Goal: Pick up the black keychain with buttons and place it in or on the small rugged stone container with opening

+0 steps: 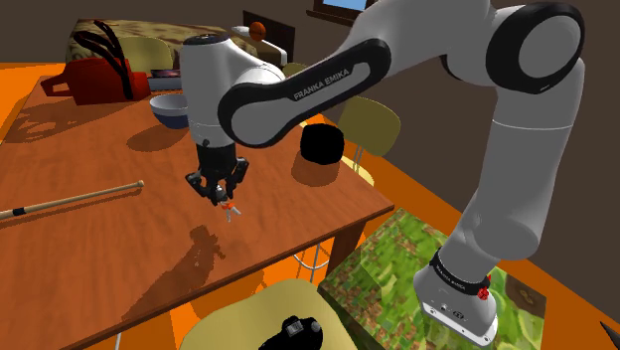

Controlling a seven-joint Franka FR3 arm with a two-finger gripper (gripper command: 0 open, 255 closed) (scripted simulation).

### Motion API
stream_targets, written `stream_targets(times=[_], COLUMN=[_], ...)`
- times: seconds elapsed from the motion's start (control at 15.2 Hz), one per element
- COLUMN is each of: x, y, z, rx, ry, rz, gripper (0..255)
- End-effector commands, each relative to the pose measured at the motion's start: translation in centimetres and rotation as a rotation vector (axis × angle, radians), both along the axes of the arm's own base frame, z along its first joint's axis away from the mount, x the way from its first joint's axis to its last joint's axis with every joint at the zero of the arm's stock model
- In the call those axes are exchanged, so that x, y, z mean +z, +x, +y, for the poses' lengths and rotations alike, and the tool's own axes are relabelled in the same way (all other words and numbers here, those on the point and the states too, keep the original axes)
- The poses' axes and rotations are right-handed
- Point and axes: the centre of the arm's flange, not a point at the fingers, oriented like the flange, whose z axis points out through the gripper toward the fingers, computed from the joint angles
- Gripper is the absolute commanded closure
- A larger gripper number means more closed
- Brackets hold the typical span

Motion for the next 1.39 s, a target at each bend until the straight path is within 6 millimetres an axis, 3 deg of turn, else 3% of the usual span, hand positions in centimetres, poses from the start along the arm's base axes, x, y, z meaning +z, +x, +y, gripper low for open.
stream_targets(times=[0.0,1.32], x=[1.1,11.6], y=[0.0,0.0], z=[0.0,0.0], rx=[0.0,0.0], ry=[0.0,0.0], rz=[0.0,0.0], gripper=[255,255])
